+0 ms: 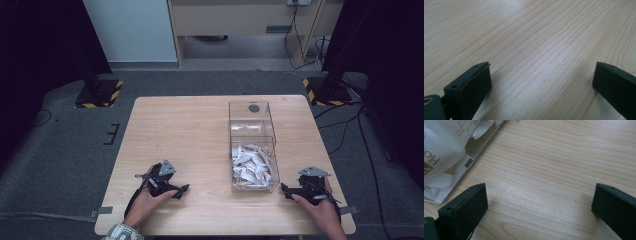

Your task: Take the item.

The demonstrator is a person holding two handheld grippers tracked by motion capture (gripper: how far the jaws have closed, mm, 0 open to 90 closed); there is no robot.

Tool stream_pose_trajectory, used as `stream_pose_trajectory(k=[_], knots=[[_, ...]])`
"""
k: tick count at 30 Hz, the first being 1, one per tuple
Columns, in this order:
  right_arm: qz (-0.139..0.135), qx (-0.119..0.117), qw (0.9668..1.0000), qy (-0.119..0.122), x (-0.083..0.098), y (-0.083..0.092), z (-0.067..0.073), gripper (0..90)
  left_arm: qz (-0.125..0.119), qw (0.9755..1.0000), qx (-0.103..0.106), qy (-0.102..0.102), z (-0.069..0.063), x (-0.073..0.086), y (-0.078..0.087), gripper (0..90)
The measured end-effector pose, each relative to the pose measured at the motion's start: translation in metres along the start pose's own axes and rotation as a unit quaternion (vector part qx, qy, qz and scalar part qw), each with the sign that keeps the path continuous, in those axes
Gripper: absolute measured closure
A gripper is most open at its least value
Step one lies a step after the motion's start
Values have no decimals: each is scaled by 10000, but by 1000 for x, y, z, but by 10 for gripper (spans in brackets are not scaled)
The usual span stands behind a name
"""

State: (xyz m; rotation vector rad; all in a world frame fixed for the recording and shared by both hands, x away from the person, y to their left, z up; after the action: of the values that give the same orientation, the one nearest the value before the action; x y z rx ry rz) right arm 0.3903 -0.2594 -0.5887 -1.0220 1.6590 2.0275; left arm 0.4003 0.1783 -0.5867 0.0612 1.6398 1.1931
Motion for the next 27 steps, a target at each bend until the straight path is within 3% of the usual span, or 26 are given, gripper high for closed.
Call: stream_pose_trajectory(k=[7,15,20,23,27], knots=[[-3,-7,10000,-5,0,0,0,8,41,10000,-2,-90,-2,-2,4,43],[-3,-6,10000,-5,0,0,0,8,-265,9994,-32,-233,-9,-19,13,56],[-2,-6,10000,-3,0,0,0,8,-506,9978,-63,-413,-17,-41,22,73],[-3,-6,10000,-4,0,0,0,8,-719,9961,82,-496,-28,-64,29,106],[-2,-6,10000,-4,0,0,0,8,-772,9951,222,-584,-37,-80,30,115]])
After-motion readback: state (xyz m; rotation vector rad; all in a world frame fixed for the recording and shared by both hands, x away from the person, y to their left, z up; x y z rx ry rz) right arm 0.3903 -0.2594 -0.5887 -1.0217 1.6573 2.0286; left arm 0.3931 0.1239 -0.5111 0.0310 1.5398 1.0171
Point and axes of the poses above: each handheld gripper's, and its own axes: y roughly backward along the jaws, x roughly out of its underside, z roughly to its left, the point moved 7 cm from there along -y, roughly forward along the jaws, and after that the axes turned 5 degrees about -y, right-handed, at the moved point
